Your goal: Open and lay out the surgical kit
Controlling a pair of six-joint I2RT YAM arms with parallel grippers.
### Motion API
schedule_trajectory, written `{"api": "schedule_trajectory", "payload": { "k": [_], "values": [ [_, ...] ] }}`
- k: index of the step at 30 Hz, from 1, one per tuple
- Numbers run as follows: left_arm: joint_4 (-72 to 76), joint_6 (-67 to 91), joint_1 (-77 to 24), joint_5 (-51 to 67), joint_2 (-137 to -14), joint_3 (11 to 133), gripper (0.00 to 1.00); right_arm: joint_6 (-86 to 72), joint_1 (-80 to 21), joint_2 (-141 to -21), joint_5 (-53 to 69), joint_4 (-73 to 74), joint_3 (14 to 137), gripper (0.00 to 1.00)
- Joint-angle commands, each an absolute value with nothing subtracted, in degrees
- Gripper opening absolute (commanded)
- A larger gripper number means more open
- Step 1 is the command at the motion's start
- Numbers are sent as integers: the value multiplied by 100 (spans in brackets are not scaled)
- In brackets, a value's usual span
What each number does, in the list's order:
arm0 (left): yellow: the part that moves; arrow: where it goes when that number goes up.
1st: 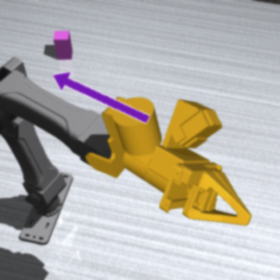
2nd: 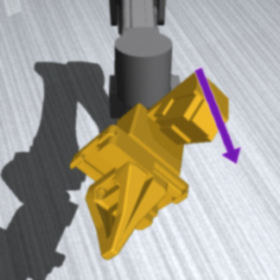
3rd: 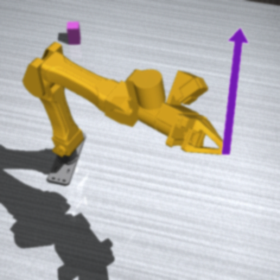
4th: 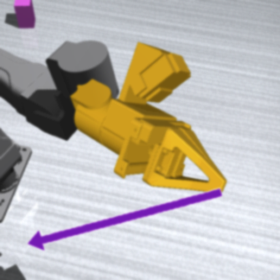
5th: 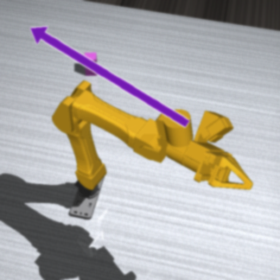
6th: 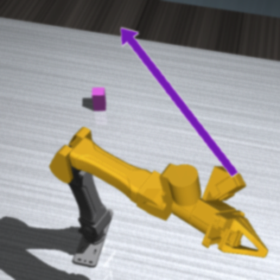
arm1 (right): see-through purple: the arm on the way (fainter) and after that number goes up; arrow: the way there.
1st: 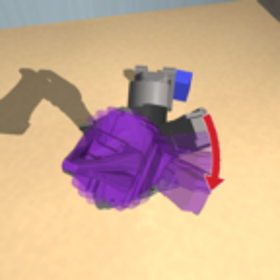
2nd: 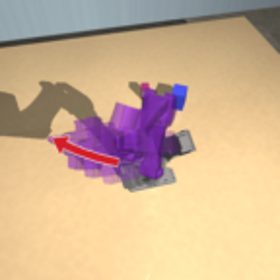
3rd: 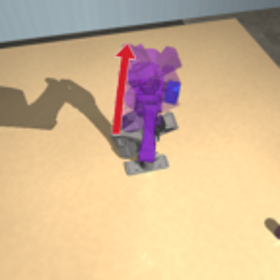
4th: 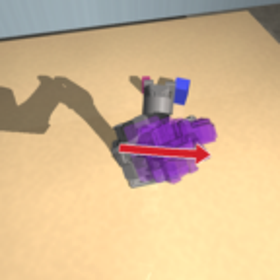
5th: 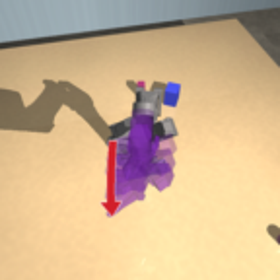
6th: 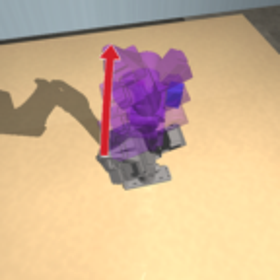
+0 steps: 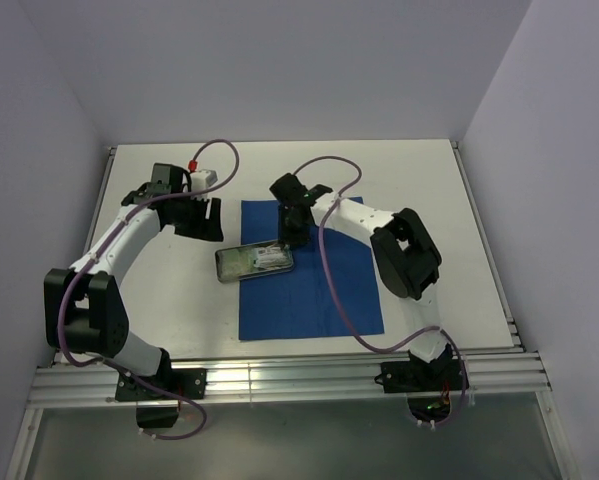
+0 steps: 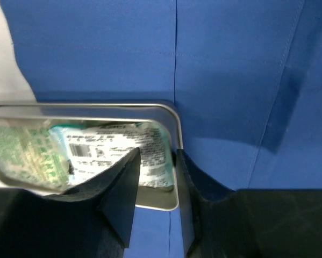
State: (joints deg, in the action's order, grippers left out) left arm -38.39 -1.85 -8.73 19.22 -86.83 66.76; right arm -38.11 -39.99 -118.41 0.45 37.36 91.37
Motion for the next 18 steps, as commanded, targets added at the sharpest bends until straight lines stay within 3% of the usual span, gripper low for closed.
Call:
{"api": "schedule_trajectory", "payload": {
  "k": [1, 3, 9, 18],
  "values": [
    [-3691, -132, -800, 1995, -8560, 6706, 69, -3823, -4052, -12041, -35, 3902, 9483, 36],
    [-3674, -141, -782, 1978, -8604, 6750, 68, -3815, -4052, -12129, -35, 3946, 9510, 31],
    [-3700, -158, -747, 1960, -8841, 7048, 68, -3753, -4034, -11971, -44, 3876, 9220, 1],
    [-3586, -412, -747, 2118, -9289, 7557, 70, -3262, -3666, -11084, -149, 3691, 8263, 0]
  ]
}}
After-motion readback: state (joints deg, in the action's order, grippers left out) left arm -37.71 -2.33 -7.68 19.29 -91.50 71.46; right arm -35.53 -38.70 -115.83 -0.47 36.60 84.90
